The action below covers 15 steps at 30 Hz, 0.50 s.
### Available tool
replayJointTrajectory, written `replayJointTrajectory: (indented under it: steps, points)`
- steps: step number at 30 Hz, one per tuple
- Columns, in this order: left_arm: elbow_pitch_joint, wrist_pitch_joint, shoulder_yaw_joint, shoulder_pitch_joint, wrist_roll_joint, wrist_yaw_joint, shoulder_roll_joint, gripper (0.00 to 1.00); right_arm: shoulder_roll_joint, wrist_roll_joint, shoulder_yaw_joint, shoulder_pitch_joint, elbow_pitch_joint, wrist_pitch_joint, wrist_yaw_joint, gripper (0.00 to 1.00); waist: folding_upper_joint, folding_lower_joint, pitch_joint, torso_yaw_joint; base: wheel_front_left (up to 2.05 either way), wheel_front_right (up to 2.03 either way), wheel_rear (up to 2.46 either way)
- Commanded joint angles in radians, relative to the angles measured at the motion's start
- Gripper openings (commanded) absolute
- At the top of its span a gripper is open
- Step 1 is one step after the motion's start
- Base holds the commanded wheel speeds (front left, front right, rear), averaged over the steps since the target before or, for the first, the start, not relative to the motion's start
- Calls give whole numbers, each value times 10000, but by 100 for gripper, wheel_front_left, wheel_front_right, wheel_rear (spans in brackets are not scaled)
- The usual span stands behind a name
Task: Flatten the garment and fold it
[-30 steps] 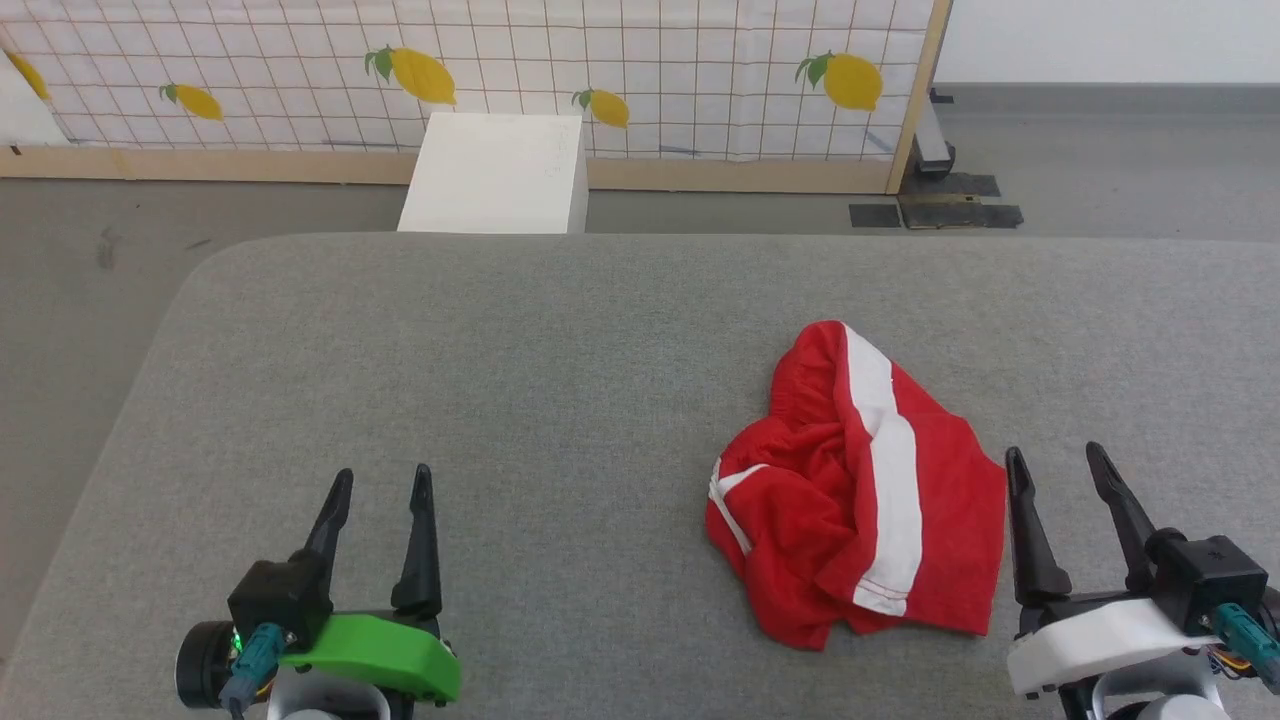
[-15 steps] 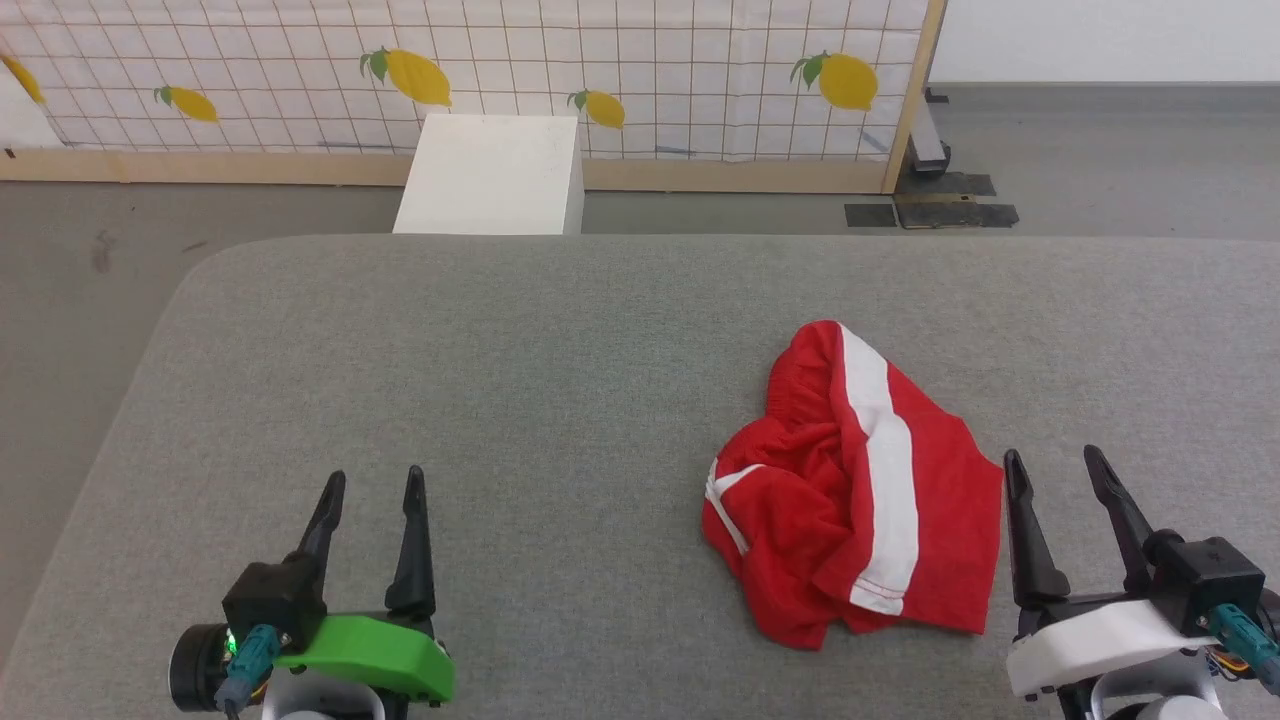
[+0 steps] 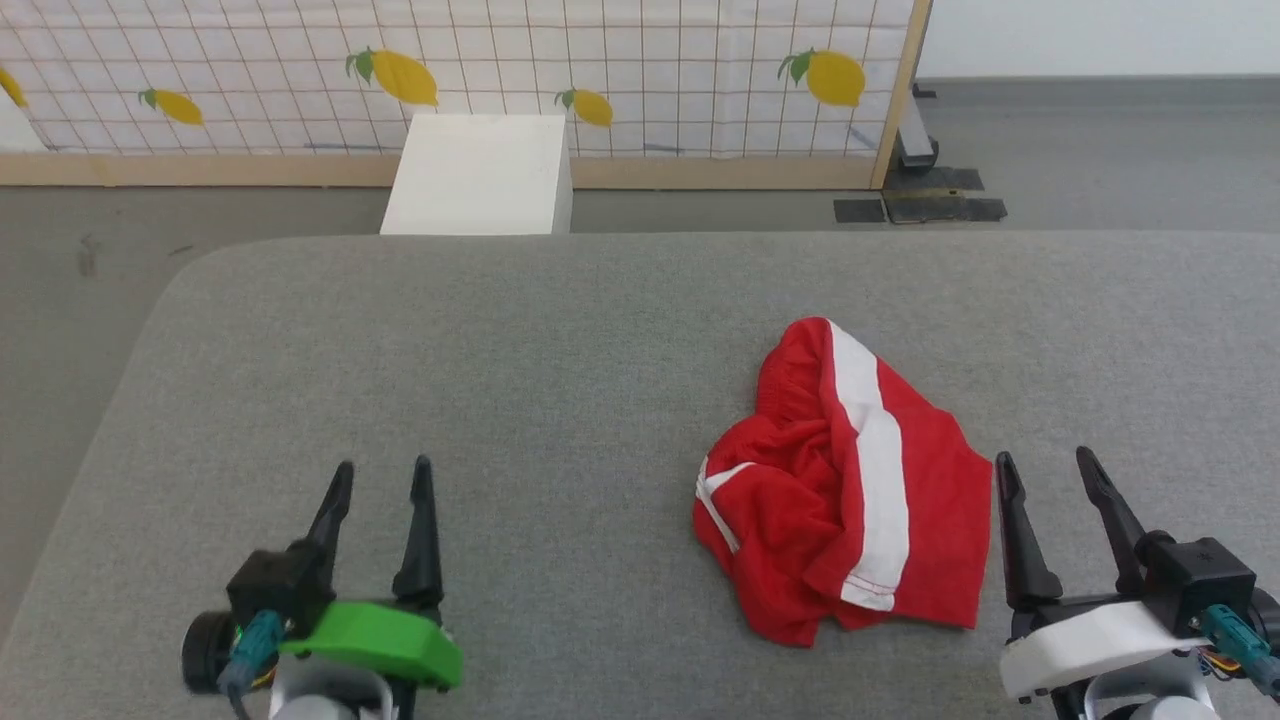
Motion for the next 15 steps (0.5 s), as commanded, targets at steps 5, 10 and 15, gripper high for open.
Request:
replayJointTrajectory:
  steps: [5,10,15]
  points:
    - [770,90,-1154,-1724,-699,-126,-55,100,-1,114,180,-216,-7,-40,-13,100,-1,0,480,-644,0,0,0]
    - [2157,1234,-2435,-3339,-1459,15,-56,100,-1,180,273,-344,79,-92,-13,100,-1,0,856,-1349,0,0,0]
    - [3586,2861,-3548,-4695,-2171,119,-57,100,-1,296,358,-443,229,-191,-13,100,-1,0,1223,-2082,0,0,0]
